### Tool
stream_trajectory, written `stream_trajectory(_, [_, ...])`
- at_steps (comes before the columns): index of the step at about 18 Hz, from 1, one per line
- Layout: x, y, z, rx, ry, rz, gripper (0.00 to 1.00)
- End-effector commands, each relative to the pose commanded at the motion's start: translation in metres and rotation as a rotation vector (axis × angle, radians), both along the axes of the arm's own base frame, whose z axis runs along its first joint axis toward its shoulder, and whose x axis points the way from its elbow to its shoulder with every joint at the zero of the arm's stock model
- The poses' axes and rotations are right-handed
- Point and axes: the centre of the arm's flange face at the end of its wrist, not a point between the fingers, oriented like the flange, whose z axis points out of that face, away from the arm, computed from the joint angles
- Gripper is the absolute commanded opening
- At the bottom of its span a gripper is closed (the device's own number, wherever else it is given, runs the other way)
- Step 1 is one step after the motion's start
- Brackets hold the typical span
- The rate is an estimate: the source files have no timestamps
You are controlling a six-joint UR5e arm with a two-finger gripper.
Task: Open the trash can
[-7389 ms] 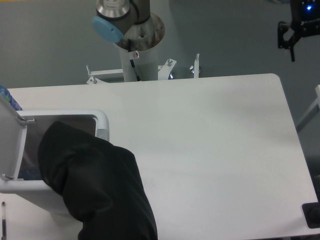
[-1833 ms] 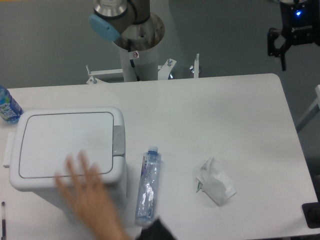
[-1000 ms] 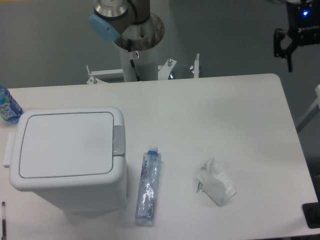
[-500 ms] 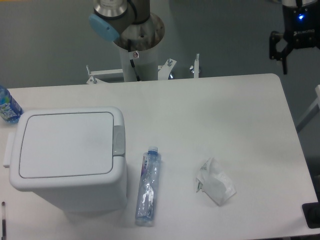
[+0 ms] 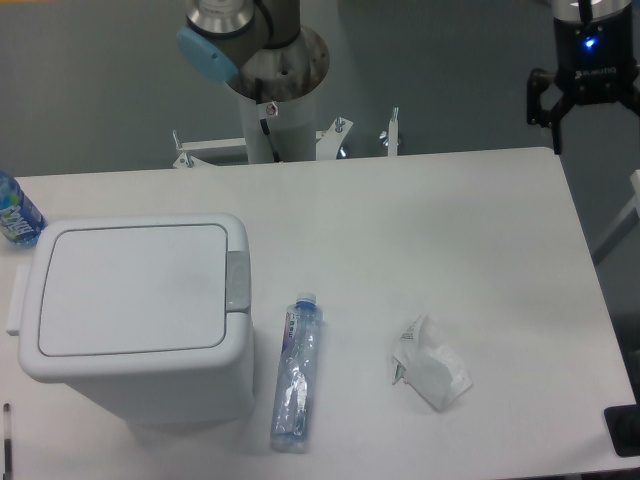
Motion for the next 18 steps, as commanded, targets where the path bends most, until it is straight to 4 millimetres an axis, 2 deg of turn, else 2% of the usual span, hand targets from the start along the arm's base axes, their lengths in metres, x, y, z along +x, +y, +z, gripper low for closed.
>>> stream_trajectory(13, [-0.003,-0.002,0.012,0.011,0.022,0.006,1.00])
stream_trajectory(18, [-0.004,0.000,0.009,0.012,0.016,0.005,1.00])
